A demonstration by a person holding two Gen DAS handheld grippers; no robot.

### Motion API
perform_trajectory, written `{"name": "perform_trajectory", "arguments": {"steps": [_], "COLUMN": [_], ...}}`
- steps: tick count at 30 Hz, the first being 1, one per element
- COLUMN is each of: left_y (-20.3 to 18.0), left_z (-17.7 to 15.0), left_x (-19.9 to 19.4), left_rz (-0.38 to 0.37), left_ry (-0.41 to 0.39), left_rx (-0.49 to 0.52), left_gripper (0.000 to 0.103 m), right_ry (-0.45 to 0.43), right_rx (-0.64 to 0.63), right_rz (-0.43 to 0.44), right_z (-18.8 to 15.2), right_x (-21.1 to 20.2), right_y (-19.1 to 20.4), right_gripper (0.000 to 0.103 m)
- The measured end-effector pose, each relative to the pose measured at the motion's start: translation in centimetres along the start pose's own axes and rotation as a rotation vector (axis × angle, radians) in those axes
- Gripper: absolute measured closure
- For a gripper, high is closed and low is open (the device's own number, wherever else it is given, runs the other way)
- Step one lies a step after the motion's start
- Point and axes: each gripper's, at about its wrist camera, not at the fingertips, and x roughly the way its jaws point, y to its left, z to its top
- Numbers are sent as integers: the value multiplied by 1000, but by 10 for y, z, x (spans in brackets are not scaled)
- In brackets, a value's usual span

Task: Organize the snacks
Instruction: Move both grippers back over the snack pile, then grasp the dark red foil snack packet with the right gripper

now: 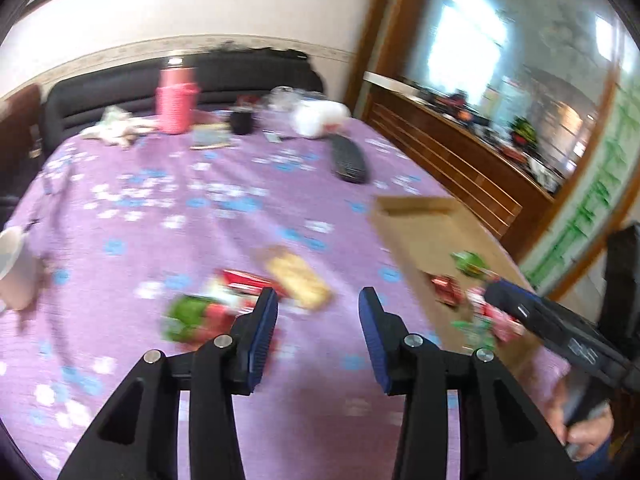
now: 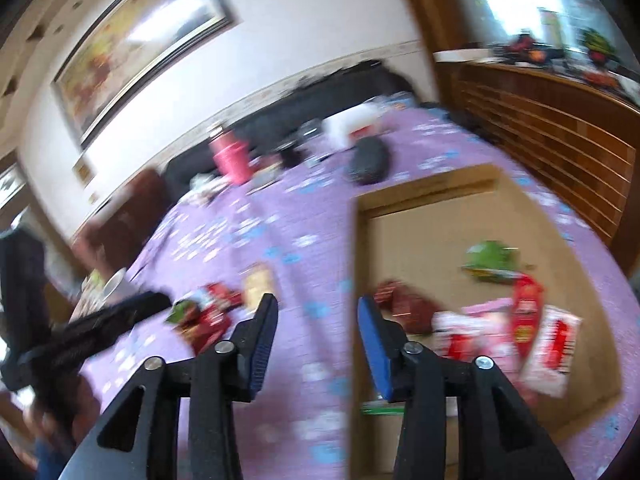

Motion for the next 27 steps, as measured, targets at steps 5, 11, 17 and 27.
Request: {"name": "perform_trajectory", "arguments": {"steps": [5,11,17,27], "left_y": [78,148,155,147], "left_z": [7,-4,-4,-3], "left_x": [7,17,11,17], "left_rz": [80,78,91,81], "left_ry": [12,51,31,52], "left_rx": [-93,-315,-343,-303], "left_gripper": [58,58,58,56], "right_ry": [123,268,322,309], "right_rx": [-125,-294,-505,-518], "right_rz": [102,141,28,27], "right_z": [-6,-21,-42,-48], "right_x": [36,97,152,171], "right_y": [62,134,176,164], "right_gripper": [46,44,44,67]}}
